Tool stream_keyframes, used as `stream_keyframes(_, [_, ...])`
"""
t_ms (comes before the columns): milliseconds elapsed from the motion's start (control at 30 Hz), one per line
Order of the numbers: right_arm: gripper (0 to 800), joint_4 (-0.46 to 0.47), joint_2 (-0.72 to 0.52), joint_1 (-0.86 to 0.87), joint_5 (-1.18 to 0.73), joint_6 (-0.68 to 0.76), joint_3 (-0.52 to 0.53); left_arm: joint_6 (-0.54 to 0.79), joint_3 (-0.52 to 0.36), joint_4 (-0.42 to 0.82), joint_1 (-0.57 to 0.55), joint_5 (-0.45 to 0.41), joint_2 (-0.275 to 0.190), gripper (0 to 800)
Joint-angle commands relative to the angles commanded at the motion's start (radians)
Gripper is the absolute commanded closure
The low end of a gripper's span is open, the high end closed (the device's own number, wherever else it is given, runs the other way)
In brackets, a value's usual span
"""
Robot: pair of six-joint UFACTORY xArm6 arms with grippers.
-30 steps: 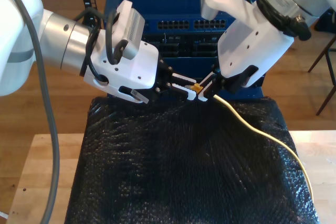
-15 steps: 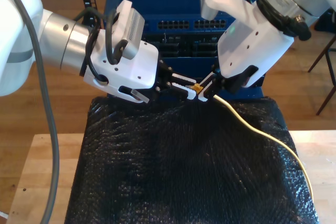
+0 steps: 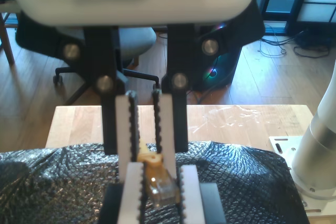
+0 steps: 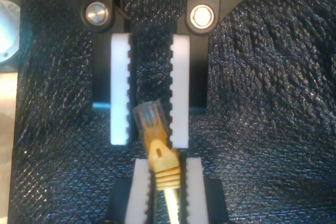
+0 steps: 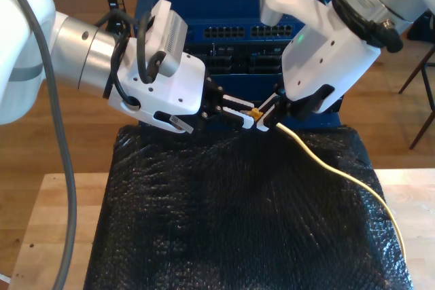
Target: Grab the cable and plug it in
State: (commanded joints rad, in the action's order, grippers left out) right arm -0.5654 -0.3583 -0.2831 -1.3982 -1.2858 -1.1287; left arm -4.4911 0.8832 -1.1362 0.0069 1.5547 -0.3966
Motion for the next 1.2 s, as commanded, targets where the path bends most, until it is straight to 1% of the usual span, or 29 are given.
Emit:
stream_keyframes(33, [305, -0.002, 0.000, -0.002, -0.003, -0.002, 0.000, 0.000, -0.002, 0.000, 0.000, 0.000, 0.000, 797])
stream_keyframes(67, [269, -0.005, 0.000, -0.003, -0.003, -0.003, 0.000, 0.000, -0.005, 0.000, 0.000, 0.000, 0.000, 797])
stream_keyframes(133, [260, -0.012, 0.000, -0.003, -0.003, -0.005, 0.000, 0.000, -0.005, 0.000, 0.002, 0.000, 0.000, 797])
stream_keyframes(233, [190, -0.014, -0.005, -0.002, -0.005, -0.006, 0.000, 0.000, -0.006, 0.000, 0.002, 0.000, 0.000, 797])
stream_keyframes(300, [184, -0.014, -0.006, -0.002, -0.006, -0.006, 0.002, -0.002, -0.006, 0.000, 0.003, -0.003, 0.000, 797])
stream_keyframes(433, [146, -0.011, -0.008, 0.003, -0.009, -0.009, 0.002, -0.002, -0.005, -0.002, 0.006, -0.002, 0.000, 797])
stream_keyframes(567, [83, -0.006, -0.020, 0.005, -0.008, -0.012, 0.003, -0.014, -0.006, -0.002, 0.008, 0.000, 0.005, 797])
stream_keyframes(633, [79, -0.005, -0.028, 0.009, -0.006, -0.023, 0.000, -0.029, -0.006, -0.003, 0.009, 0.000, 0.008, 797])
stream_keyframes(800, [70, -0.005, -0.046, 0.011, 0.003, -0.104, -0.017, -0.041, -0.002, -0.003, 0.009, 0.003, 0.009, 797])
stream_keyframes(900, [28, -0.005, -0.052, 0.012, 0.006, -0.117, -0.021, -0.043, 0.000, -0.002, 0.011, 0.005, 0.014, 798])
stream_keyframes(1100, [16, -0.005, -0.064, 0.012, 0.006, -0.144, -0.029, -0.072, 0.002, -0.005, 0.011, 0.014, 0.025, 798])
stream_keyframes(1200, [16, -0.005, -0.086, 0.012, 0.006, -0.169, -0.026, -0.100, 0.005, -0.025, 0.011, 0.034, 0.037, 798])
